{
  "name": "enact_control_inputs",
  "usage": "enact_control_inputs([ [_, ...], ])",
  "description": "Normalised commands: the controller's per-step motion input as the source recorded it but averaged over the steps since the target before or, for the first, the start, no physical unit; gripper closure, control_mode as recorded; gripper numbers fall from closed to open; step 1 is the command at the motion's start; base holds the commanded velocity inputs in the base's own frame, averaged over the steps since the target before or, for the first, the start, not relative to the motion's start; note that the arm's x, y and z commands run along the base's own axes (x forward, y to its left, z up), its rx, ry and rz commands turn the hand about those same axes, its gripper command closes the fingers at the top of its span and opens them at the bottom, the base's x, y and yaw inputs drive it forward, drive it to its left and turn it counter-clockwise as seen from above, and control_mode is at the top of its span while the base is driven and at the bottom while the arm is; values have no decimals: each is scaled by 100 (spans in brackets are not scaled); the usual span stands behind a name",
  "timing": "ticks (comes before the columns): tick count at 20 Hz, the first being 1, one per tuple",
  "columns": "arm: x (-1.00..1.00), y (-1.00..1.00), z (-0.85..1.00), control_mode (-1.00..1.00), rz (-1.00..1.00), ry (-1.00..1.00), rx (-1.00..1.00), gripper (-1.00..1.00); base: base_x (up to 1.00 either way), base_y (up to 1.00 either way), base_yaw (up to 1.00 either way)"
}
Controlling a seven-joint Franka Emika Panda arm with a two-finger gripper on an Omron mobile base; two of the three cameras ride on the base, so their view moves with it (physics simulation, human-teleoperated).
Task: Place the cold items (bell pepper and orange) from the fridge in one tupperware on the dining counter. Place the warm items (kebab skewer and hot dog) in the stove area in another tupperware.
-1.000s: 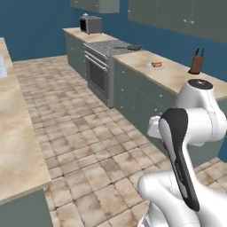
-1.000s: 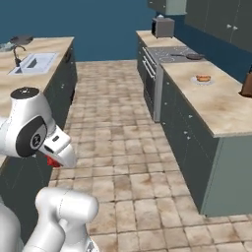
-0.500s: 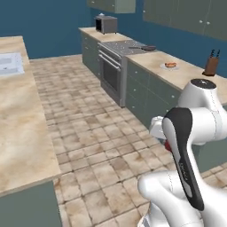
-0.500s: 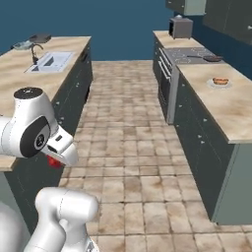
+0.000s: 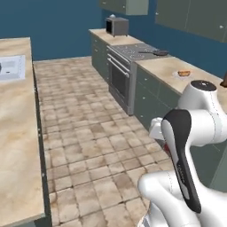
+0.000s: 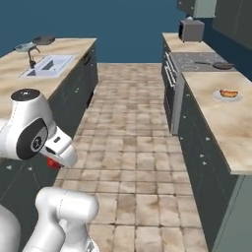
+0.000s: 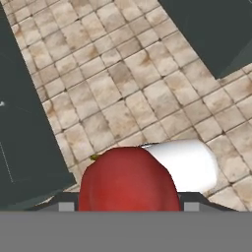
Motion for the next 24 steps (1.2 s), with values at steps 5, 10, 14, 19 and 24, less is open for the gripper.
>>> enact_control_inputs([
  [5, 0, 0, 0, 100, 0, 0, 0, 100, 100, 5, 11],
  [10, 0, 0, 0, 100, 0, 0, 0, 100, 100, -14, 9],
  [14, 0, 0, 0, 100, 0, 0, 0, 100, 100, 1, 9],
  [19, 0, 0, 0, 100, 0, 0, 0, 100, 100, 4, 1],
  [24, 0, 0, 0, 100, 0, 0, 0, 100, 100, 0, 1],
])
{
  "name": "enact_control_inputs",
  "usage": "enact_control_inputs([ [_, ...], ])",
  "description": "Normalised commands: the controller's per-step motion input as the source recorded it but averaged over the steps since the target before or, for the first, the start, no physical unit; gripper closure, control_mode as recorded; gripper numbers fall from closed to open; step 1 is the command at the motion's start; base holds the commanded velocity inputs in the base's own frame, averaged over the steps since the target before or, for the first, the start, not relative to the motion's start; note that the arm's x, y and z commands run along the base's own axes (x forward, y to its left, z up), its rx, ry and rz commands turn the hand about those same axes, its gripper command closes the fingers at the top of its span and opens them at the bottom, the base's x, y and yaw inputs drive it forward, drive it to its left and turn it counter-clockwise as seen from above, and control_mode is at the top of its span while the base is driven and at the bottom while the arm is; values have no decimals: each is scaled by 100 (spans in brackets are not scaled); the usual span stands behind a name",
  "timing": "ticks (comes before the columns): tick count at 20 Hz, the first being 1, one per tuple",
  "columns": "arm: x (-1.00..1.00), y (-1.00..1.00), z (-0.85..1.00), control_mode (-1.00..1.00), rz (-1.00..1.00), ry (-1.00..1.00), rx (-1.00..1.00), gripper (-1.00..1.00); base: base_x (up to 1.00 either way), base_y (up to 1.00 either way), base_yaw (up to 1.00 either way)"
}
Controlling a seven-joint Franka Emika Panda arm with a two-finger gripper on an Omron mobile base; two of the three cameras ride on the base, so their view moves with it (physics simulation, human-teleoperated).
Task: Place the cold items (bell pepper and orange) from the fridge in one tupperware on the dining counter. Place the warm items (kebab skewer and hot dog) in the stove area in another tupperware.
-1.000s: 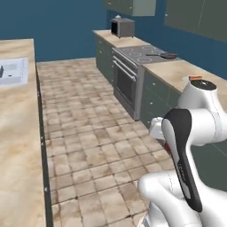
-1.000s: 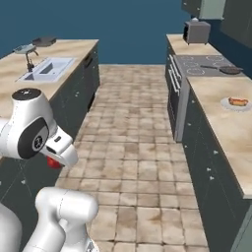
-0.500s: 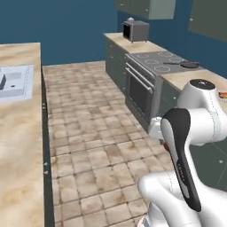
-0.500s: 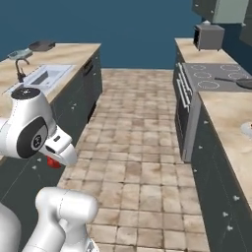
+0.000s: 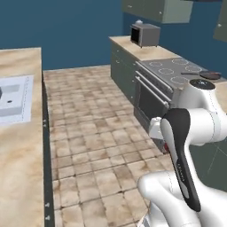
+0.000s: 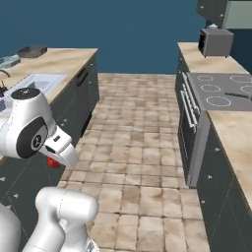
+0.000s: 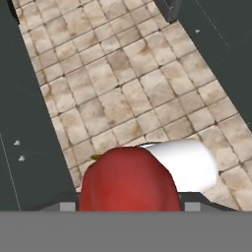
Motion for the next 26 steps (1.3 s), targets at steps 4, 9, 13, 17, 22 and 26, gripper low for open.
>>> enact_control_inputs([
  [4, 0, 0, 0, 100, 0, 0, 0, 100, 100, 0, 3],
  [9, 0, 0, 0, 100, 0, 0, 0, 100, 100, 0, 4],
  [13, 0, 0, 0, 100, 0, 0, 0, 100, 100, -2, 6],
  [17, 0, 0, 0, 100, 0, 0, 0, 100, 100, -1, 6],
  [22, 0, 0, 0, 100, 0, 0, 0, 100, 100, -9, 8],
  [26, 0, 0, 0, 100, 0, 0, 0, 100, 100, -18, 9],
])
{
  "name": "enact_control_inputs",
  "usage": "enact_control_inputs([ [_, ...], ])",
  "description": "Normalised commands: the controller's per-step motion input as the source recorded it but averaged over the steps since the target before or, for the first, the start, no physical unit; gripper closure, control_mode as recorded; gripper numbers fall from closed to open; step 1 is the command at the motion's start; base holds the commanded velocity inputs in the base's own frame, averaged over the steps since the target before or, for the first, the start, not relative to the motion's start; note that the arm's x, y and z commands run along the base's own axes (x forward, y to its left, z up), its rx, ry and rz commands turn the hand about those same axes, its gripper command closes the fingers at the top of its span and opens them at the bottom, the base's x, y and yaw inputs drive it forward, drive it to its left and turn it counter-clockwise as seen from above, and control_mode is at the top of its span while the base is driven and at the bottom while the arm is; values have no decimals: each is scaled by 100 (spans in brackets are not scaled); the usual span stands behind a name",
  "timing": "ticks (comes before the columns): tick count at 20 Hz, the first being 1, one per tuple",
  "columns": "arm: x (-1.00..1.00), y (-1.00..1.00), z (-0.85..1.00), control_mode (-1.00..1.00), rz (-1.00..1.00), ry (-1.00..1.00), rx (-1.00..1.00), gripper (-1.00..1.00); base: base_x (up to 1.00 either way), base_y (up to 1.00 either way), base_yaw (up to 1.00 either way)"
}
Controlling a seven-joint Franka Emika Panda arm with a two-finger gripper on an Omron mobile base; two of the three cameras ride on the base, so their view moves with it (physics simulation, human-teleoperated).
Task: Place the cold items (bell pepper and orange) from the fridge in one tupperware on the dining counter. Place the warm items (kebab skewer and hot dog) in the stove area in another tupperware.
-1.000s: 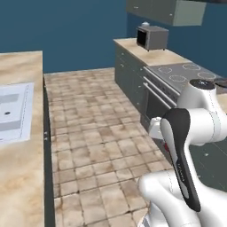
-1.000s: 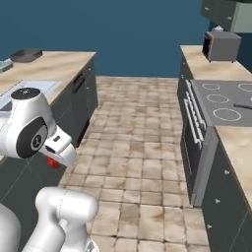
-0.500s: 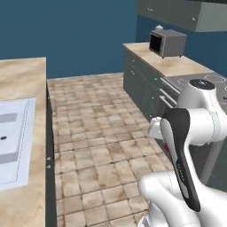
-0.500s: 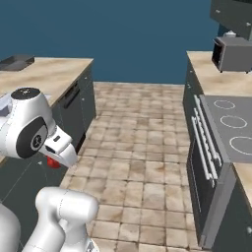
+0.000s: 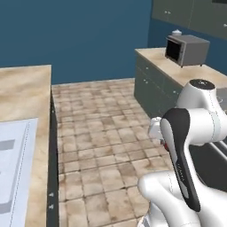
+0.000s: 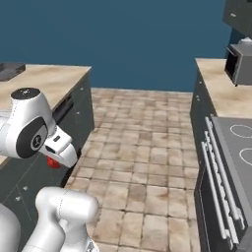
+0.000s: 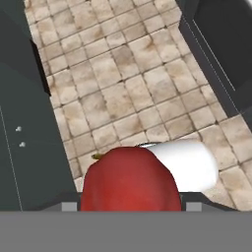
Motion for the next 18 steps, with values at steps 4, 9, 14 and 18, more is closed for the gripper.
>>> enact_control_inputs([
  [4, 0, 0, 0, 100, 0, 0, 0, 100, 100, -16, 8],
  [9, 0, 0, 0, 100, 0, 0, 0, 100, 100, -20, 6],
  [14, 0, 0, 0, 100, 0, 0, 0, 100, 100, -24, 7],
  [18, 0, 0, 0, 100, 0, 0, 0, 100, 100, -18, 7],
])
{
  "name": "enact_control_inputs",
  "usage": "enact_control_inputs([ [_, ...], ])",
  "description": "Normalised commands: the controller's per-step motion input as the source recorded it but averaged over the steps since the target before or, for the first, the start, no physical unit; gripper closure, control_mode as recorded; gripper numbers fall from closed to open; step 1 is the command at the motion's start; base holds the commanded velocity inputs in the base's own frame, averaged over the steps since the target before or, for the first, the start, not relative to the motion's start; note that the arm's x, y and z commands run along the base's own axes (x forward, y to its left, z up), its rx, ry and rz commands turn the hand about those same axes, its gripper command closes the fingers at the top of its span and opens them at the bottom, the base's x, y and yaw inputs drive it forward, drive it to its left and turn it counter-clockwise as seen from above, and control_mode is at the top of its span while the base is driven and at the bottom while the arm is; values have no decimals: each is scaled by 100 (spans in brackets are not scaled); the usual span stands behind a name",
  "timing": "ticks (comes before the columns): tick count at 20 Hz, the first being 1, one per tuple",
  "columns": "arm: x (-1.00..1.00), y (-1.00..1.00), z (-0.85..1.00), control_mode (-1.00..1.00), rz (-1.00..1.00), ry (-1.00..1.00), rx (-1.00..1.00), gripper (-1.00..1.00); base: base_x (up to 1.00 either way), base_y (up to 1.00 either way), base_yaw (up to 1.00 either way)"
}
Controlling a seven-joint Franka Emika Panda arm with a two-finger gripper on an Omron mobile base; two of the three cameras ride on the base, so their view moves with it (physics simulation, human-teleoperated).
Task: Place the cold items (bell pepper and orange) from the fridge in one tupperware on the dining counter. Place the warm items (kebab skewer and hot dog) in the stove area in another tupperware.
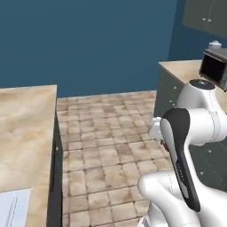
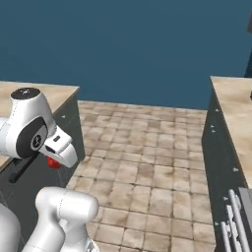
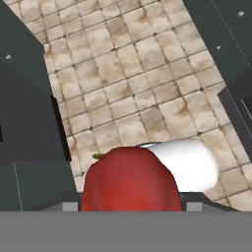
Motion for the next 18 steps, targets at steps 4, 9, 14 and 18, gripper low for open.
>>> enact_control_inputs([
  [4, 0, 0, 0, 100, 0, 0, 0, 100, 100, -11, 6],
  [9, 0, 0, 0, 100, 0, 0, 0, 100, 100, -15, 5],
  [14, 0, 0, 0, 100, 0, 0, 0, 100, 100, -19, 5],
  [18, 0, 0, 0, 100, 0, 0, 0, 100, 100, -30, 6],
])
